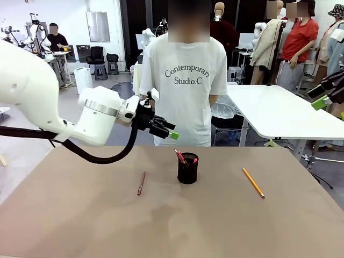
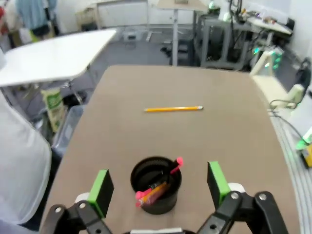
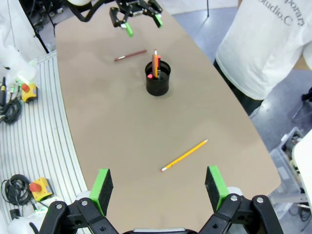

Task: Place the pens into the pen holder.
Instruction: Pick up a writing instrument from the table and place it into the Pen holder.

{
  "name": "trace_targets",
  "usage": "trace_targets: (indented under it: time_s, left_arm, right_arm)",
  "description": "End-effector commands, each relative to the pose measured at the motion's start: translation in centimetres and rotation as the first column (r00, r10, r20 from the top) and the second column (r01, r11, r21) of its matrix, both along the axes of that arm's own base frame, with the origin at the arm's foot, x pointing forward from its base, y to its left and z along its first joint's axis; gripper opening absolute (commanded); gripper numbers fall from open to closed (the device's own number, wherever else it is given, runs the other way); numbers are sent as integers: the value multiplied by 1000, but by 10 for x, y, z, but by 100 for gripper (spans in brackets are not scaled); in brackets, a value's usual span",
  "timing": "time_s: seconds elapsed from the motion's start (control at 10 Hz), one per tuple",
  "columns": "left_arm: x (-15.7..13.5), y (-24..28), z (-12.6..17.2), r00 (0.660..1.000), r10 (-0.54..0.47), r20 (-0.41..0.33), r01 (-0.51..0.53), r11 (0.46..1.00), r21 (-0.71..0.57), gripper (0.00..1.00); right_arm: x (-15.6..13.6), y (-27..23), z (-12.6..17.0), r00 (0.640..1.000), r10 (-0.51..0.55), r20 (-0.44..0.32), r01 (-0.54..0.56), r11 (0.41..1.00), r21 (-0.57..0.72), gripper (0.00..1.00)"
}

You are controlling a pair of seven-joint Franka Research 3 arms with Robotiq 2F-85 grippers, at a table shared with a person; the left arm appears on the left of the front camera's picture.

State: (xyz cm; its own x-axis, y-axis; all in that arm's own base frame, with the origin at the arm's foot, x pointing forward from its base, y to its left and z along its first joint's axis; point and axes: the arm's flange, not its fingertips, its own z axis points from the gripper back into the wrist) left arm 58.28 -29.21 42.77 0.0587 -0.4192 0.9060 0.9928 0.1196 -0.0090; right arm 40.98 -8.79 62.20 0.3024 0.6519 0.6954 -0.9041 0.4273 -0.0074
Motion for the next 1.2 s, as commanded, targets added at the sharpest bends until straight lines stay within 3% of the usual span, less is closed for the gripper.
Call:
trace_targets:
  time_s: [0.0,0.2,0.4,0.8,0.9,1.1]
  left_arm:
    - [-27,9,19,995,101,2,-101,992,78,100]
    - [-40,33,38,987,141,80,-151,979,136,100]
    - [-58,65,48,992,100,72,-110,983,146,100]
    - [-59,143,65,992,76,100,-87,990,113,100]
    - [-67,153,74,995,63,78,-71,992,107,100]
    - [-66,172,89,993,57,102,-65,995,77,100]
  right_arm:
    - [0,0,1,1000,10,9,-10,1000,15,100]
    - [0,0,1,1000,10,9,-10,1000,15,100]
    - [0,0,1,1000,10,9,-10,1000,15,100]
    - [0,0,1,1000,10,9,-10,1000,15,100]
    - [0,0,1,1000,10,9,-10,1000,15,100]
    - [0,0,1,1000,10,9,-10,1000,15,100]
